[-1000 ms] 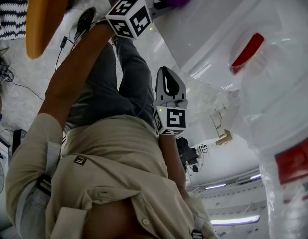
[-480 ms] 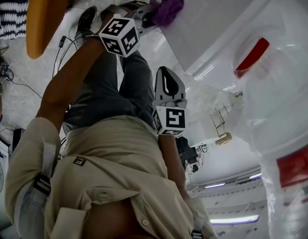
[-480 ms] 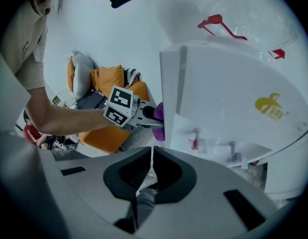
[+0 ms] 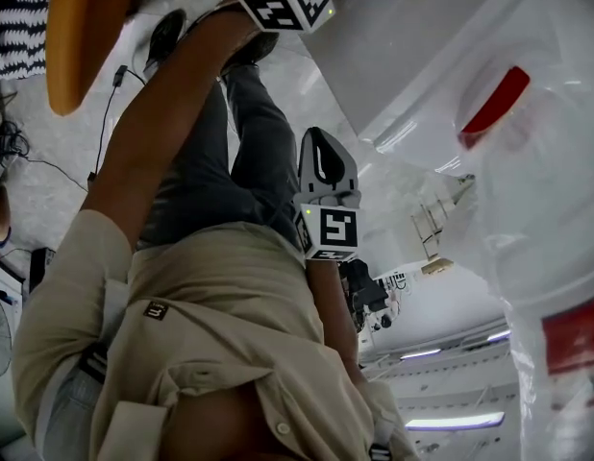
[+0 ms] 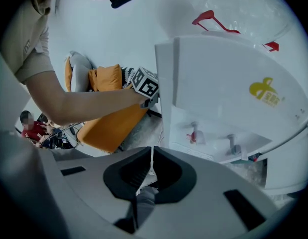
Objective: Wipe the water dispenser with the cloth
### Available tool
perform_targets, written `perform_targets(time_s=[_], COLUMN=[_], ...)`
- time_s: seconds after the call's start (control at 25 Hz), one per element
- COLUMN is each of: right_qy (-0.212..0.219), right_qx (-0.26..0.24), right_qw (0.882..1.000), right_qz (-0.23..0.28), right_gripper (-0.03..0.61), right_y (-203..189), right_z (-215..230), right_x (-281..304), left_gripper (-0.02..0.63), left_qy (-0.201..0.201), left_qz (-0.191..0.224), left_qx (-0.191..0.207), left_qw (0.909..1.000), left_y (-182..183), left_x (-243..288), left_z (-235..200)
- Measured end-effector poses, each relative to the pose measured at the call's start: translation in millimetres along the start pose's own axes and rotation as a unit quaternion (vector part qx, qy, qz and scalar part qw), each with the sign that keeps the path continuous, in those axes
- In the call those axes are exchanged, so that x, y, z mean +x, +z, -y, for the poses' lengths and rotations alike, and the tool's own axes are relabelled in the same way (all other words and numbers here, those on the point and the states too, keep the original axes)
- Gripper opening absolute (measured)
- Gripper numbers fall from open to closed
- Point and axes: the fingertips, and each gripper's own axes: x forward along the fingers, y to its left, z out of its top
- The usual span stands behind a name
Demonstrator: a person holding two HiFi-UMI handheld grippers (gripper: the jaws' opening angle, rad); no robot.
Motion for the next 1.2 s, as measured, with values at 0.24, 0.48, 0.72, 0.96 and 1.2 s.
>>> perform_targets(time_s=[0.24, 0.48, 0.72, 0.96, 1.2], right_qy=[-0.005, -0.002, 0.002, 0.007, 0.006], right_qx=[0.006, 0.004, 0.0, -0.006, -0.003], right_qw=[1.0, 1.0, 1.0, 1.0, 1.0], right_qz=[-0.001, -0.005, -0.009, -0.014, -0.019], right_gripper=[0.028, 0.028, 0.028, 0.028, 0.028], right_y=[-8, -10, -10, -12, -18], right_z=[8, 9, 6, 2, 0], right_x=[-1, 1, 9, 12, 14], left_gripper=[0.055, 0.055, 0.055, 0.055, 0.055], left_qy=[-0.01, -0.081, -0.142, -0.155, -0.144], left_qz=[-0.015, -0.028, -0.046, -0.04, -0.047], left_qx=[0.033, 0.061, 0.06, 0.043, 0.035], left_qw=[0.9993, 0.9944, 0.9871, 0.9862, 0.9878], left_y=[-8, -41, -83, -87, -92], left_x=[11, 3, -25, -29, -14], left_z=[-10, 51, 124, 141, 125])
